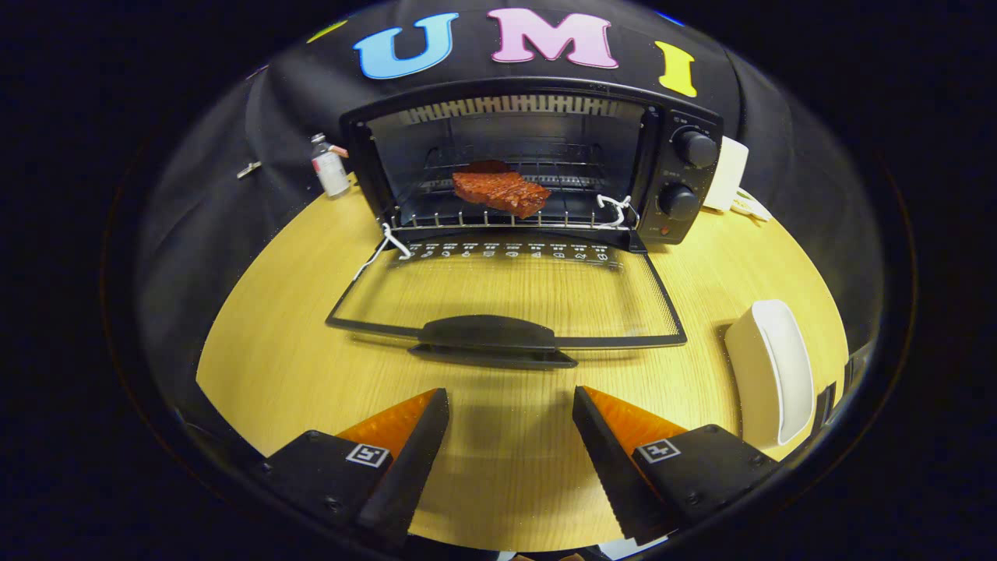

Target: Open the toaster oven, put the food inside, and close the toaster oven door.

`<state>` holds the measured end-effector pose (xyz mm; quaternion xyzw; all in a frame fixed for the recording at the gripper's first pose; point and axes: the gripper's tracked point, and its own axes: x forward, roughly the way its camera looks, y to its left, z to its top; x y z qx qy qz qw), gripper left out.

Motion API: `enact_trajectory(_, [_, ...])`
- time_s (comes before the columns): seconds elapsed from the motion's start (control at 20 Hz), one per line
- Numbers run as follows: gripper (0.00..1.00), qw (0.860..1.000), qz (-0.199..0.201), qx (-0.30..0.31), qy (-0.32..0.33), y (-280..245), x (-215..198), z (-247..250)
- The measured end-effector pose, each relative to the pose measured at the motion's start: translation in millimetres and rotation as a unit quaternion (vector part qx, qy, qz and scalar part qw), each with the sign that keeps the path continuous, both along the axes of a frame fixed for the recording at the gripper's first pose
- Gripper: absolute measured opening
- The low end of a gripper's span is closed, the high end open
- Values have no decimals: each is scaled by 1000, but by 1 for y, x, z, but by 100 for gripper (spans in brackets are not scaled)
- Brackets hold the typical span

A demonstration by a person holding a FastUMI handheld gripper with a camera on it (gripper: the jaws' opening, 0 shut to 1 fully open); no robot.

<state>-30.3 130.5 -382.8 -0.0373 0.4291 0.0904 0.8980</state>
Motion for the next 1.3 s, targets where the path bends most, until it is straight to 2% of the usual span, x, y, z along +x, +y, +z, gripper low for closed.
enact_trajectory(0.3, [98, 999, -31, -27, -7, 4, 11, -4])
enact_trajectory(0.85, [99, 999, -35, -17, -29, 8, 7, 39])
enact_trajectory(1.3, [99, 991, -24, 6, -133, 13, 32, 112])
